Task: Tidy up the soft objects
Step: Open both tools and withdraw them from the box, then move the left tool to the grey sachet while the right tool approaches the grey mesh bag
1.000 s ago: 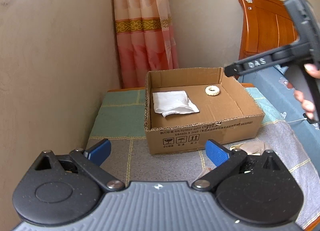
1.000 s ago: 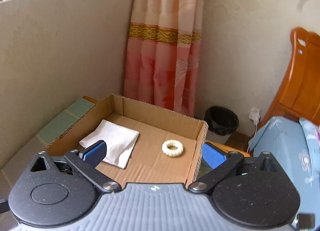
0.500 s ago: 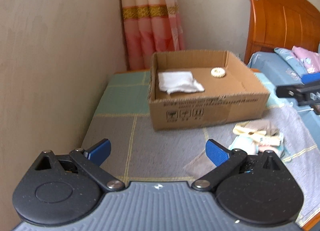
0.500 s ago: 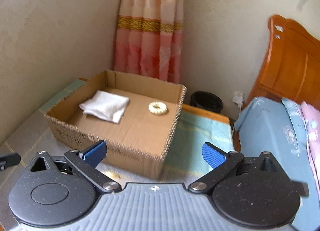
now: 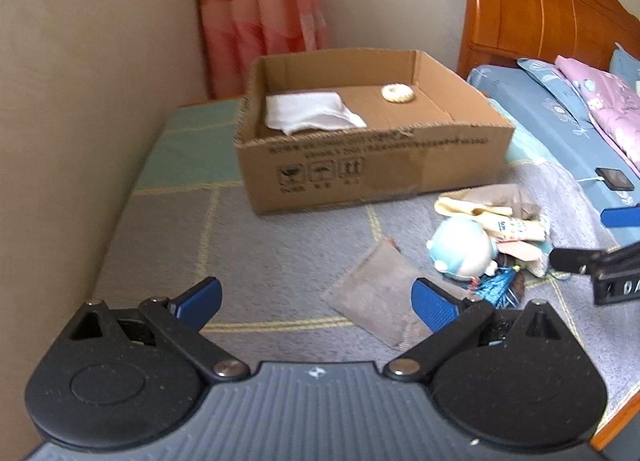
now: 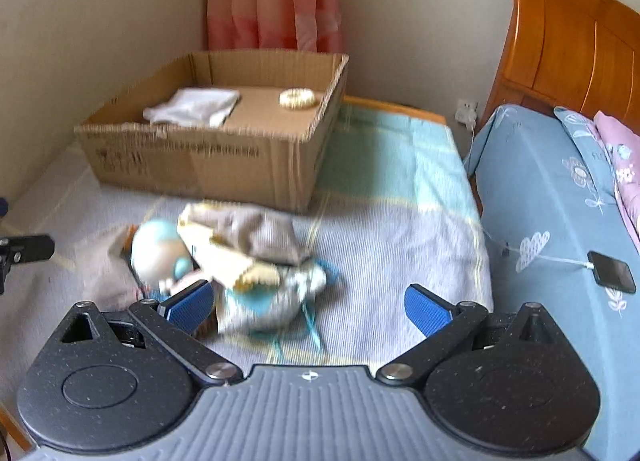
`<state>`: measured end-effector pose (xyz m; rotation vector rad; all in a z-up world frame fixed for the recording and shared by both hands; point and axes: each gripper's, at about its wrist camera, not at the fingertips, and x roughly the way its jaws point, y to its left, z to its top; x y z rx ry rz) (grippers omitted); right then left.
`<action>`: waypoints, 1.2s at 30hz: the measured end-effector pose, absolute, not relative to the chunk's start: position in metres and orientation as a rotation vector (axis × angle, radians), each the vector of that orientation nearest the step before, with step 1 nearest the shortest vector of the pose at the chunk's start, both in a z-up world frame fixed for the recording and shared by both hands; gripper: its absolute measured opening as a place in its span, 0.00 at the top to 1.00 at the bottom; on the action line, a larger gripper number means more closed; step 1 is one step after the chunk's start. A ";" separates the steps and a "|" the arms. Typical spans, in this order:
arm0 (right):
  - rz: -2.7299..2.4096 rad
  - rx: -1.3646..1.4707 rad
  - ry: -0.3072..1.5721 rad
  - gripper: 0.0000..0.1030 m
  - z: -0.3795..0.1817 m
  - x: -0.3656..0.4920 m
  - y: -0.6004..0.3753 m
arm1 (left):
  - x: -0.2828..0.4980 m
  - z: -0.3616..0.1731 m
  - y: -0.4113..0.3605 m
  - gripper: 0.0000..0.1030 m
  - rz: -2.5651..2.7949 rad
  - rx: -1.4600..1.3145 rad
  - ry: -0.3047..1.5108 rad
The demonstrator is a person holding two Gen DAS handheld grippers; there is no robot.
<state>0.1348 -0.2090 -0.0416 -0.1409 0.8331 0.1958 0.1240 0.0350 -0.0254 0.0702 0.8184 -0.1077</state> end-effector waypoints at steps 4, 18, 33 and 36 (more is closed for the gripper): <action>0.194 -0.143 0.864 0.00 -0.052 0.131 -0.206 | 0.133 -0.033 0.029 0.02 -0.131 0.072 0.839; 0.233 -0.222 0.837 0.00 -0.055 0.125 -0.193 | 0.170 -0.058 0.003 0.02 -0.151 0.117 0.900; 0.236 -0.226 0.799 0.00 -0.049 0.120 -0.200 | 0.139 -0.055 0.028 0.01 -0.146 0.227 0.931; 0.236 -0.217 0.789 0.00 -0.046 0.119 -0.204 | 0.137 -0.054 0.031 0.01 -0.127 0.210 0.936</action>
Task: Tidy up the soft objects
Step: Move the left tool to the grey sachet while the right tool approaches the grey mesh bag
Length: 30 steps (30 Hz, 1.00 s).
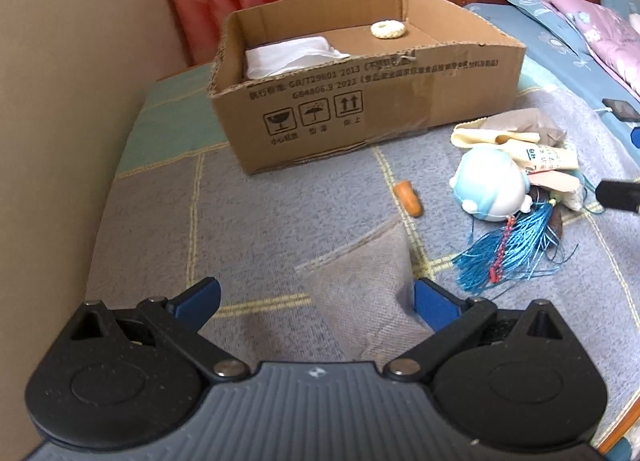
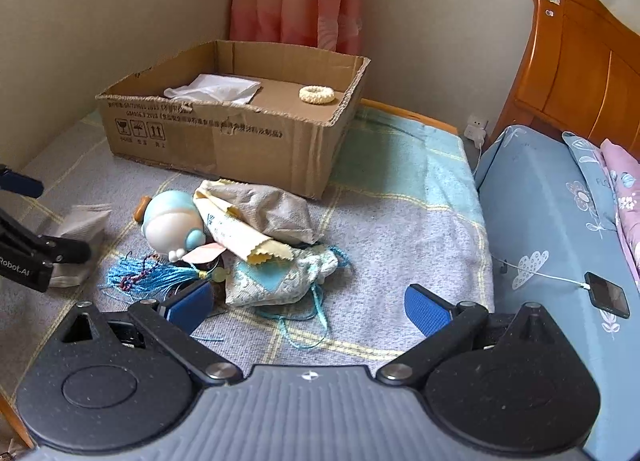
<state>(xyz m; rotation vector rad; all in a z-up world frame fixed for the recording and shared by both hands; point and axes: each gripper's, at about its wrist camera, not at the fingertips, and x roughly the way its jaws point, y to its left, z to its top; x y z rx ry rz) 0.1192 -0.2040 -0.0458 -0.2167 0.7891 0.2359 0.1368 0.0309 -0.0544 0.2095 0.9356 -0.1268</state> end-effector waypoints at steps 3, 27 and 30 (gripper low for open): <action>0.260 -0.182 0.772 0.00 -0.039 0.124 -0.209 | 0.135 -0.054 0.027 0.01 -0.136 0.200 0.927; 0.215 -0.174 0.865 0.00 -0.069 0.208 -0.219 | 0.146 -0.062 0.030 0.01 -0.111 0.156 0.947; 0.198 -0.145 0.870 0.00 -0.072 0.208 -0.233 | 0.146 -0.062 0.031 0.01 -0.108 0.151 0.949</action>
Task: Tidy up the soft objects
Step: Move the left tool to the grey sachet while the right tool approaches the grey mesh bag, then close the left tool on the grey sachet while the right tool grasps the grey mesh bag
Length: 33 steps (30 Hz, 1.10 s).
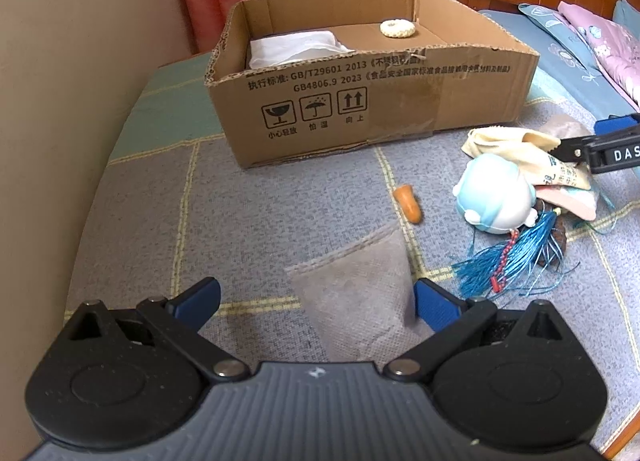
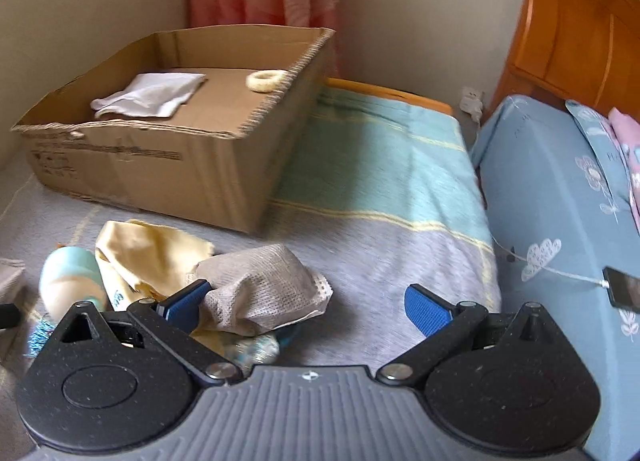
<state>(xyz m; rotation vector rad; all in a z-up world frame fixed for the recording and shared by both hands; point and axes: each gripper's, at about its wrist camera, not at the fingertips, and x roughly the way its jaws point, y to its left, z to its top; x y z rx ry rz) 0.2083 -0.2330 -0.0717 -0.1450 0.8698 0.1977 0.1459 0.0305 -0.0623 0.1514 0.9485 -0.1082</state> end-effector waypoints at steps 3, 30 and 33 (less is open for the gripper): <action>0.167 -0.129 0.864 0.00 -0.073 0.208 -0.242 | 0.146 -0.063 0.031 0.01 -0.107 0.146 0.949; 0.302 -0.108 0.814 0.01 -0.073 0.199 -0.233 | 0.137 -0.058 0.025 0.47 -0.163 0.040 0.959; 0.326 -0.113 0.814 0.09 -0.072 0.202 -0.230 | 0.137 -0.059 0.024 0.47 -0.161 0.044 0.958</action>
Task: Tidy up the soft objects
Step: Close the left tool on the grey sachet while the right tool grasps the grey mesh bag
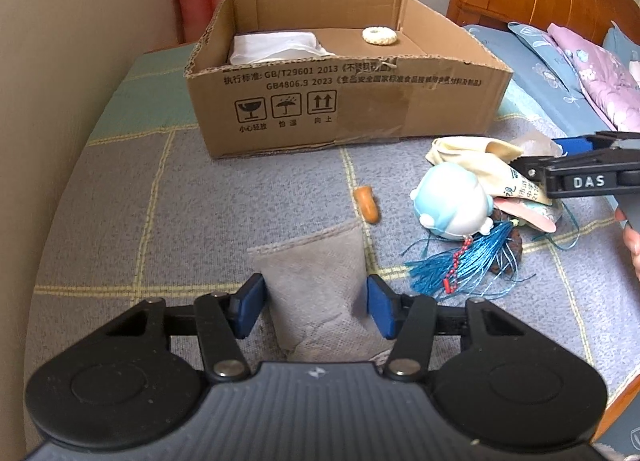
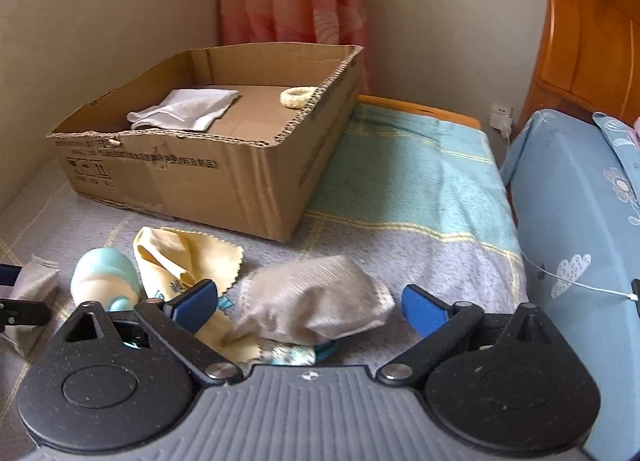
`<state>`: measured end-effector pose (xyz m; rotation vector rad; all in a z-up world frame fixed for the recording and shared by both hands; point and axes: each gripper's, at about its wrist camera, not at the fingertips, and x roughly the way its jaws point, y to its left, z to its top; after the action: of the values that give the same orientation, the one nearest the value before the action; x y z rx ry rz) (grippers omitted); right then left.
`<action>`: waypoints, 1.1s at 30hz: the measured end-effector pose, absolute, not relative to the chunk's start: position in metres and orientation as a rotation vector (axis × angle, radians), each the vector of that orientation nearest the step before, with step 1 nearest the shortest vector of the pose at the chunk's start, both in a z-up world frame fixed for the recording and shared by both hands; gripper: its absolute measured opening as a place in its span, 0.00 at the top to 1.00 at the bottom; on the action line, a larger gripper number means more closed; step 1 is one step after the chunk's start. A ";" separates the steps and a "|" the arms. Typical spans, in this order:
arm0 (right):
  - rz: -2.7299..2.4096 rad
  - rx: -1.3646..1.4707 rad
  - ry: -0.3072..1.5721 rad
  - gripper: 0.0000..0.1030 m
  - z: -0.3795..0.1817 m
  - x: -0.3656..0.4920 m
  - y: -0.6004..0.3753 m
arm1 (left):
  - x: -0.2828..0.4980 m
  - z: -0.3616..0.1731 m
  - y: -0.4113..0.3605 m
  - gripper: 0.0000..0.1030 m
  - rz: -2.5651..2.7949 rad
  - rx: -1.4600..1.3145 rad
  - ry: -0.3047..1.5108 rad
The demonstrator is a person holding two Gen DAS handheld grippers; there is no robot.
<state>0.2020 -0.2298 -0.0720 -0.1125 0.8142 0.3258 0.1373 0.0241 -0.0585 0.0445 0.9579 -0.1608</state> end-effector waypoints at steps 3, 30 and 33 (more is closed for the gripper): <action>0.327 -0.139 0.828 0.18 -0.074 0.204 -0.224 | 0.138 -0.058 0.025 0.47 -0.162 0.040 0.958; 0.188 -0.179 0.803 0.32 -0.073 0.203 -0.238 | 0.141 -0.057 0.033 0.42 -0.122 0.057 0.935; 0.190 -0.184 0.806 0.31 -0.074 0.204 -0.237 | 0.142 -0.059 0.034 0.45 -0.128 0.039 0.942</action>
<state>0.2035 -0.2369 -0.0735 -0.1837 0.8061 0.1903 0.1422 0.0336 -0.0590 0.0390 0.9416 -0.1281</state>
